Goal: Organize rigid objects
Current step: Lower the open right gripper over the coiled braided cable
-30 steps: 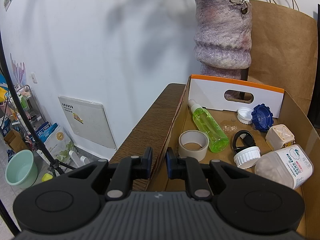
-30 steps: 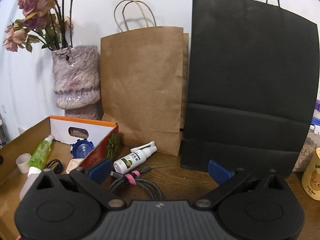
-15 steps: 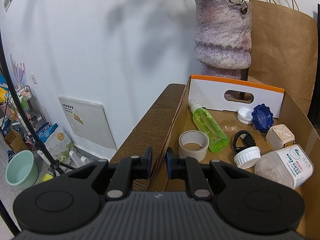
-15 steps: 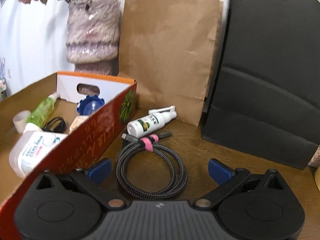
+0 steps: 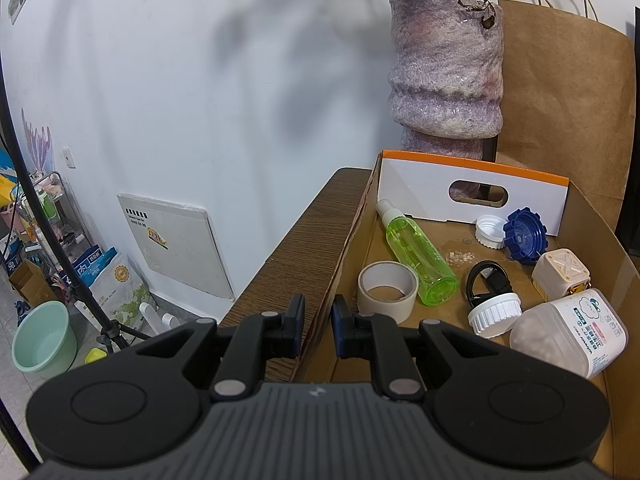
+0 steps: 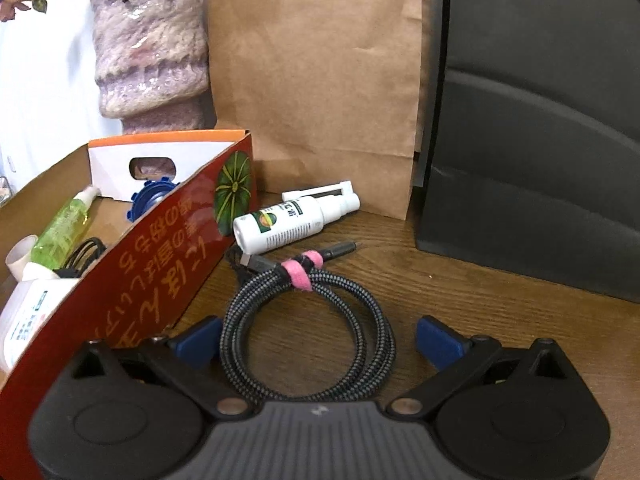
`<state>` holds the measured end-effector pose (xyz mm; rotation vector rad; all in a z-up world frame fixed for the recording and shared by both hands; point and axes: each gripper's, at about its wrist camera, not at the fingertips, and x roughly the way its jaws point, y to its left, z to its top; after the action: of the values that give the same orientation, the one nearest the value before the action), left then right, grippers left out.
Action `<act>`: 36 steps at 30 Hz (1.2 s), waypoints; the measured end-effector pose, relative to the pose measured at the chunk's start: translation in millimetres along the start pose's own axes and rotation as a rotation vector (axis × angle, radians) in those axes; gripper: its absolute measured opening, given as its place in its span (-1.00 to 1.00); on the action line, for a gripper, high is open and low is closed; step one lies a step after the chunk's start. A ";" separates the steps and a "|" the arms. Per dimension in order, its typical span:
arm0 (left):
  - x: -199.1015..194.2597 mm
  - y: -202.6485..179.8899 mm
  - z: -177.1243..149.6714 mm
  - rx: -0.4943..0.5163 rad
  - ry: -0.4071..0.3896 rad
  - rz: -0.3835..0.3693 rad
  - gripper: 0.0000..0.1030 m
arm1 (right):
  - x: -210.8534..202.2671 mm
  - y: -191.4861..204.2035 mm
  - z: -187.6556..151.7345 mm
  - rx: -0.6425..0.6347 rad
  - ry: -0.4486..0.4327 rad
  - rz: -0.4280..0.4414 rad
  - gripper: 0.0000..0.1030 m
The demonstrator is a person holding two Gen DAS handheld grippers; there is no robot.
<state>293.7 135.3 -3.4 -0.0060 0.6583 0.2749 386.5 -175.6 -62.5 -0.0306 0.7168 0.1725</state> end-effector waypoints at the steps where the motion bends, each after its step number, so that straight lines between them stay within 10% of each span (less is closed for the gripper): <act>1: 0.0 0.0 0.0 0.000 0.000 0.000 -0.70 | 0.4 0.3 0.3 0.001 0.000 -0.001 1.00; 36: -0.1 0.0 -0.1 0.000 0.000 0.000 -0.70 | -31.9 -12.7 -12.2 0.032 -0.071 -0.039 0.65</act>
<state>293.5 135.3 -3.5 -0.0063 0.6584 0.2751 357.0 -193.8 -51.2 -0.0079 0.6480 0.1238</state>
